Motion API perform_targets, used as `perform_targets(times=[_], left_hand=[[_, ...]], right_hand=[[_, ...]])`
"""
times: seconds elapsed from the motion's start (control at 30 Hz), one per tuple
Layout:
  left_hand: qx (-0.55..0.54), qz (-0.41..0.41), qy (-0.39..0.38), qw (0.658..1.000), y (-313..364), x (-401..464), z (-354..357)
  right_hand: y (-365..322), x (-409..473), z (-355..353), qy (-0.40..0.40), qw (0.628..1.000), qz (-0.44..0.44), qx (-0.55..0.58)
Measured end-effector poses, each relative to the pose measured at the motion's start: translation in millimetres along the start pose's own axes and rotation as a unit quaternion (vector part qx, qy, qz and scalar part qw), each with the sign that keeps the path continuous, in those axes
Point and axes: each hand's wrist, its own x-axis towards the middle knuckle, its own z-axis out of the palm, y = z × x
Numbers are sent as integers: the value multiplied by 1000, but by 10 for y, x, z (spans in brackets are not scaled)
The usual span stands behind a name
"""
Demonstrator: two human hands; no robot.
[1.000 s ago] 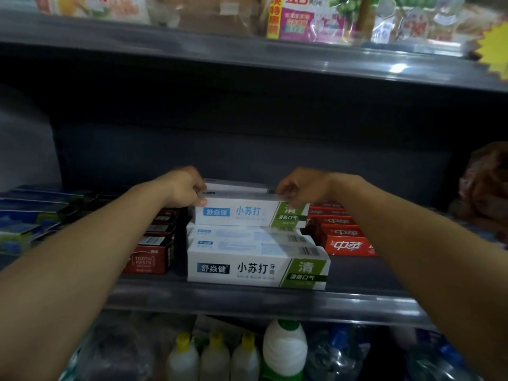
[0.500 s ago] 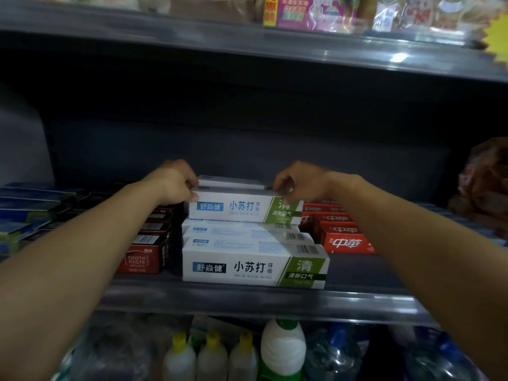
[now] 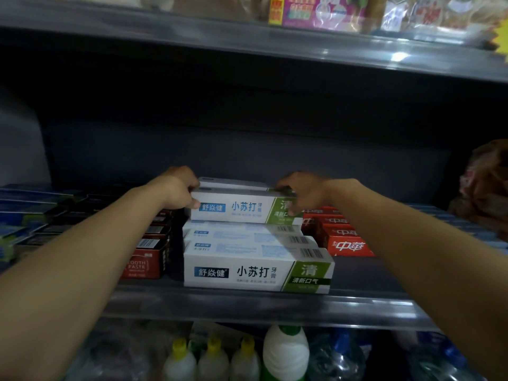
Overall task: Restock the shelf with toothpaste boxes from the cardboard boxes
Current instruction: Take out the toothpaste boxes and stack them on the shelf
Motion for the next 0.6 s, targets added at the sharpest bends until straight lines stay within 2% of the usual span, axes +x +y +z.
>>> perform_targets(times=[0.4, 0.6], left_hand=[[13, 6, 20, 1000, 72, -84, -74], [-10, 63, 77, 995, 362, -274, -146]], right_hand=[[7, -64, -4, 23, 999, -1, -22], [-10, -326, -94, 40, 999, -4, -34]])
